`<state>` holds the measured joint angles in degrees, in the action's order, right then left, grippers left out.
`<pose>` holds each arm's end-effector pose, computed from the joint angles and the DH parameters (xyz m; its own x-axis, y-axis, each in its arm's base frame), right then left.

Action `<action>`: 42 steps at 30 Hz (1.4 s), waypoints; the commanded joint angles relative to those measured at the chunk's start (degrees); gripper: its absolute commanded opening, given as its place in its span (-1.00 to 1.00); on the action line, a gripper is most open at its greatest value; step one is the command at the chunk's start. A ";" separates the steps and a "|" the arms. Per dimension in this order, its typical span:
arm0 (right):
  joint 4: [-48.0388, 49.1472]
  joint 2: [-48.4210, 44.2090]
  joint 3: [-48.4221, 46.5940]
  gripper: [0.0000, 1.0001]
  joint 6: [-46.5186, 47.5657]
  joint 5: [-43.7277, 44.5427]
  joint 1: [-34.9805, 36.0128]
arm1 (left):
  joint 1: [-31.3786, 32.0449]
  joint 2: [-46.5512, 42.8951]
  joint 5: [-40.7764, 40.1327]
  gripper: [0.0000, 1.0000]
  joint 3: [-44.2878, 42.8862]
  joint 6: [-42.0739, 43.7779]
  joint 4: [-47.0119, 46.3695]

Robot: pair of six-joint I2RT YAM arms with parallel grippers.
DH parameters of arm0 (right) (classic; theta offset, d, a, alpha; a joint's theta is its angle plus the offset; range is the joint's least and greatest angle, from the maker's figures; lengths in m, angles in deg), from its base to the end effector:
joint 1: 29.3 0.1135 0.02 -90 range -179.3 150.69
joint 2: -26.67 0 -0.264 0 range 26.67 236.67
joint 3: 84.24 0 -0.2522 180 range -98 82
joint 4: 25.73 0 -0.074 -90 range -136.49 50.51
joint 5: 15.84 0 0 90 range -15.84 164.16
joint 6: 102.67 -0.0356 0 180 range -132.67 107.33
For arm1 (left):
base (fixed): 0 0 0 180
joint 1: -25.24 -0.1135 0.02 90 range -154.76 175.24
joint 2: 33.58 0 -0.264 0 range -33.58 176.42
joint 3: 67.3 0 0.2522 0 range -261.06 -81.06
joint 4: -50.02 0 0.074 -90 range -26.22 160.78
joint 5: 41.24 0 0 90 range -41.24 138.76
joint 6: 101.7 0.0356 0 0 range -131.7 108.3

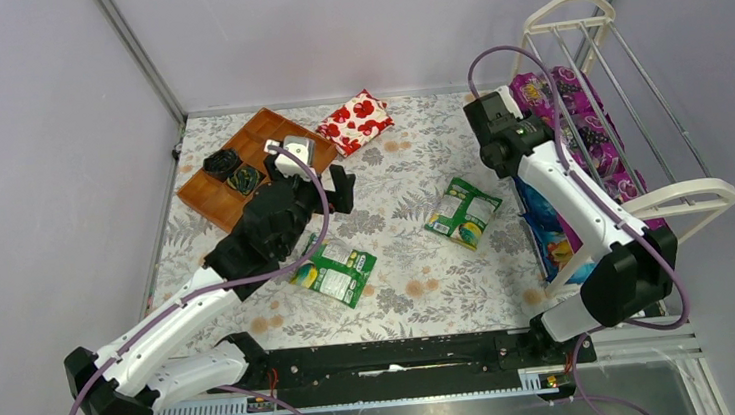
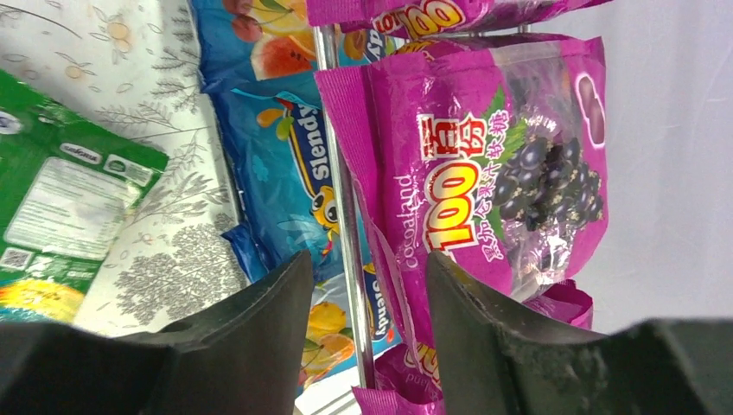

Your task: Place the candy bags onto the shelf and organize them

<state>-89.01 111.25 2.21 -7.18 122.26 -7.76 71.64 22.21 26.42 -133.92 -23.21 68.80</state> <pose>0.2899 0.0859 0.3362 -0.7672 -0.3715 -0.5229 0.0857 0.7485 -0.6576 0.1651 -0.1537 0.3644 -0.1753 -0.0835 -0.9810 0.3829 0.9121 -0.1461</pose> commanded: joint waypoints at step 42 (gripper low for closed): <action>14.32 22.06 17.25 -0.22 -6.90 -10.40 25.96 | -4.41 1.55 -3.39 0.97 5.53 -19.07 2.16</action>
<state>-77.47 131.86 19.28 -14.74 108.73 17.79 68.99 24.02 23.05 -129.96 -38.71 70.30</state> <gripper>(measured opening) 0.466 0.987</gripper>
